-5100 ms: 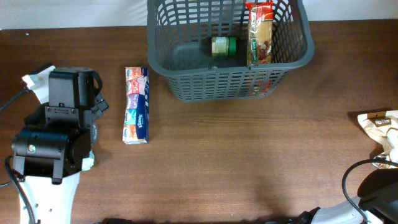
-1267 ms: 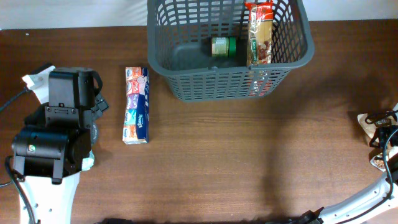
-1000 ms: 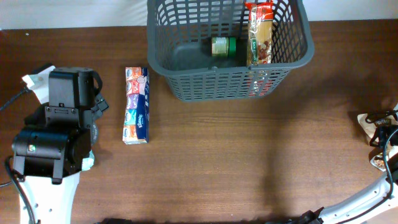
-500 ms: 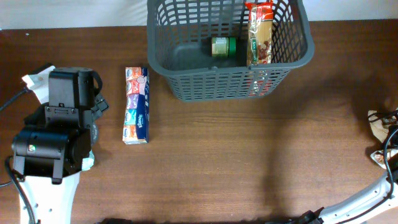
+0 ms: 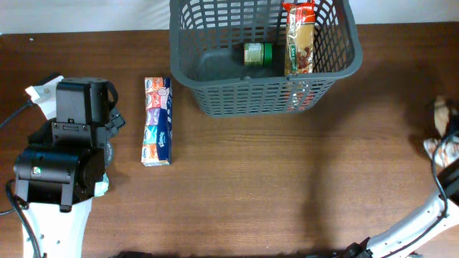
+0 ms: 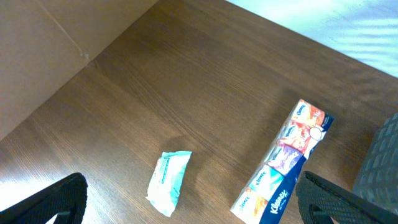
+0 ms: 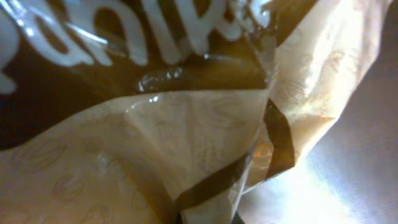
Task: Pack container
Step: 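Lift and carry the rice bag over the basket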
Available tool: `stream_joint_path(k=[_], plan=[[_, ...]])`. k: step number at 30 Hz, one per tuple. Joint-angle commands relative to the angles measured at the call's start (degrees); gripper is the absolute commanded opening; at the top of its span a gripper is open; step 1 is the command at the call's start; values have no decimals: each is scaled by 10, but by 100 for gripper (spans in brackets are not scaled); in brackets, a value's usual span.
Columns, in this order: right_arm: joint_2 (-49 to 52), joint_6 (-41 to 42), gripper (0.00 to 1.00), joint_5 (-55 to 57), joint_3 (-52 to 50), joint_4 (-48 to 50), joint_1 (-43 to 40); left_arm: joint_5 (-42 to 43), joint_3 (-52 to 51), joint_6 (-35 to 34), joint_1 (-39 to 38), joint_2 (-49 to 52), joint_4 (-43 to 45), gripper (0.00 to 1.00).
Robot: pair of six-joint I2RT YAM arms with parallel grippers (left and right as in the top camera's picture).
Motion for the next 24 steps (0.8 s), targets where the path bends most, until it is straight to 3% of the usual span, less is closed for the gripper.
stream_joint_path(k=[1,7,13,16,24], plan=[[-17,90,4,-91,151,-27,51,2,7,-3,2,-5,1,100],[-18,163,4,-120,461,-123,136,2,7,-3,2,-5,1,100],[-23,204,4,-122,668,-158,211,2,7,-3,2,-5,1,100],[-52,241,4,-130,662,-142,249,2,7,-3,2,-5,1,100],[-64,234,4,-134,656,-127,385,2,7,-3,2,-5,1,100]])
